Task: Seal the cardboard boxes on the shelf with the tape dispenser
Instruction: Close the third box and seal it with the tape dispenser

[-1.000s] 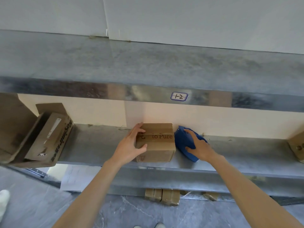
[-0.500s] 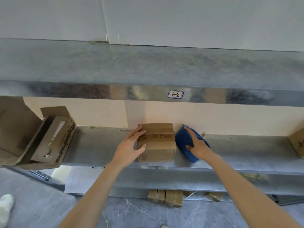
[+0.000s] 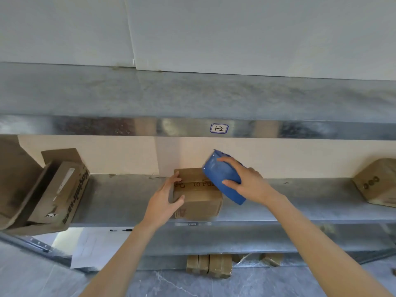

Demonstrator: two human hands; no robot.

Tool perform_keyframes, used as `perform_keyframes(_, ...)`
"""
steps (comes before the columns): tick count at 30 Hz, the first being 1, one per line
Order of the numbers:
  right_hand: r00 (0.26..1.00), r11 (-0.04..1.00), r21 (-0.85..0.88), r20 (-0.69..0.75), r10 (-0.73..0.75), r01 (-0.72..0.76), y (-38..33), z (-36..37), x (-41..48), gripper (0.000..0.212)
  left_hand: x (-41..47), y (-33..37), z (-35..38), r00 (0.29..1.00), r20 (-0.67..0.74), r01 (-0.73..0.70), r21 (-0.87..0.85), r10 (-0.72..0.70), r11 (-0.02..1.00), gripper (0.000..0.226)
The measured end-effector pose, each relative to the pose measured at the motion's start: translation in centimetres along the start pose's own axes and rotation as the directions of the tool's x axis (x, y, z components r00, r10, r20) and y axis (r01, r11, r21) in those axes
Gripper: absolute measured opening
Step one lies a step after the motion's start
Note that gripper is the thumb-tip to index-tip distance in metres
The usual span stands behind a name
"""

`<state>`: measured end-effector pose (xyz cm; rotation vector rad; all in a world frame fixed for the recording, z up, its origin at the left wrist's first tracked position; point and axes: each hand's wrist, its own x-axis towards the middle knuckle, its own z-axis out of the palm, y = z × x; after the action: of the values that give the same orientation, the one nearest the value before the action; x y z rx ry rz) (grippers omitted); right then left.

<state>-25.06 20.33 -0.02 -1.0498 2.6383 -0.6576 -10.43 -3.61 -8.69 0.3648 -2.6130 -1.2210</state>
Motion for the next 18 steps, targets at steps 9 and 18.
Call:
perform_keyframes(9, 0.974, 0.992, 0.026, 0.192, -0.123, 0.120, -4.3, 1.2, 1.7, 0.064, 0.2, 0.0, -0.3, 1.000, 0.003, -0.007, -0.024, 0.007, 1.000, 0.045)
perform_keyframes(18, 0.995, 0.982, -0.162, -0.001, -0.096, 0.095, -4.8, 2.4, 1.3, 0.053, 0.4, -0.3, -0.6, 0.999, -0.042, -0.035, -0.001, 0.035, 0.999, 0.045)
